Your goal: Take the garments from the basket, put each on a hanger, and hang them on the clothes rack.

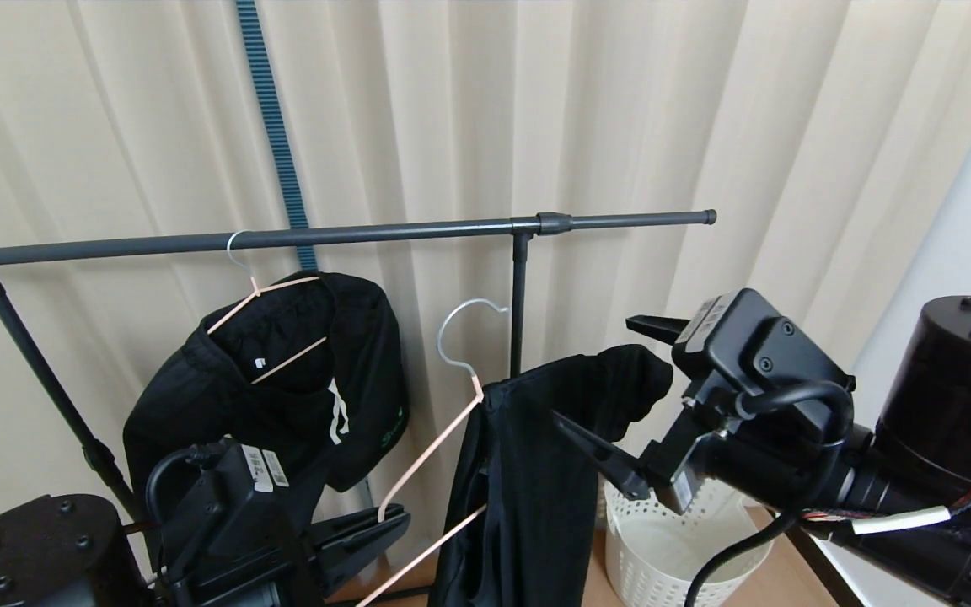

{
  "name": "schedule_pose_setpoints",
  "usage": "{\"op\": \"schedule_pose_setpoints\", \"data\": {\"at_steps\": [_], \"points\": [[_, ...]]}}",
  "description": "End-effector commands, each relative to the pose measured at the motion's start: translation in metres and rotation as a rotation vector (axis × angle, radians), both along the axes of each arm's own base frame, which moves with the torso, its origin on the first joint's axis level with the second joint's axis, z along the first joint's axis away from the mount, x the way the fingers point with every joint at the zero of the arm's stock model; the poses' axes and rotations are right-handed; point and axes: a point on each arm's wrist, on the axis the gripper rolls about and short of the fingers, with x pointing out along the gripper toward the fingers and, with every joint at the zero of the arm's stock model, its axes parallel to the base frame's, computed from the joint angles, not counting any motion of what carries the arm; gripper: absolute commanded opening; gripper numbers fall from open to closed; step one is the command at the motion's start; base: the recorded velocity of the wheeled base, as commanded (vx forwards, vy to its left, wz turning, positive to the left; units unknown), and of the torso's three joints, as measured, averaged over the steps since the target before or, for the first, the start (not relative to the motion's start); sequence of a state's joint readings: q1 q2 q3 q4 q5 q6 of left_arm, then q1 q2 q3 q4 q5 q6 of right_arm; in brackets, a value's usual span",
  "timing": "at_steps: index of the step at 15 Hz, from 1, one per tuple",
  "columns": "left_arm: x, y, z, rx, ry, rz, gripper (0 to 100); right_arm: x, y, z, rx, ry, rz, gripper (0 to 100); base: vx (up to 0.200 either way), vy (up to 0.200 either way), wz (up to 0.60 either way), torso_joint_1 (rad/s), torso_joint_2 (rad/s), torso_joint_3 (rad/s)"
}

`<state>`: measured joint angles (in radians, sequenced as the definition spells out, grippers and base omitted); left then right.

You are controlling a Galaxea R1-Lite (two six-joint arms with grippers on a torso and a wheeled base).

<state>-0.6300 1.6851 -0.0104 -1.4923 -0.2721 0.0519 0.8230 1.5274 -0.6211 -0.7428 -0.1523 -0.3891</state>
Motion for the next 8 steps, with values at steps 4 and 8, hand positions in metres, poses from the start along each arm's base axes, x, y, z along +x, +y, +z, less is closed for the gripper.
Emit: {"op": "schedule_pose_setpoints", "data": {"at_steps": [4, 8], "points": [[-0.002, 0.0, -0.003, 0.005, 0.016, -0.046, 0, 0.003, -0.046, 0.013, -0.048, 0.026, 0.08, 100, 0.0, 0.0, 0.0, 0.0, 0.0, 0.0], [-0.002, -0.006, -0.011, 0.031, 0.045, -0.074, 0, 0.013, -0.06, 0.028, -0.175, 0.083, 0.148, 100, 0.0, 0.0, 0.0, 0.0, 0.0, 0.0]]}}
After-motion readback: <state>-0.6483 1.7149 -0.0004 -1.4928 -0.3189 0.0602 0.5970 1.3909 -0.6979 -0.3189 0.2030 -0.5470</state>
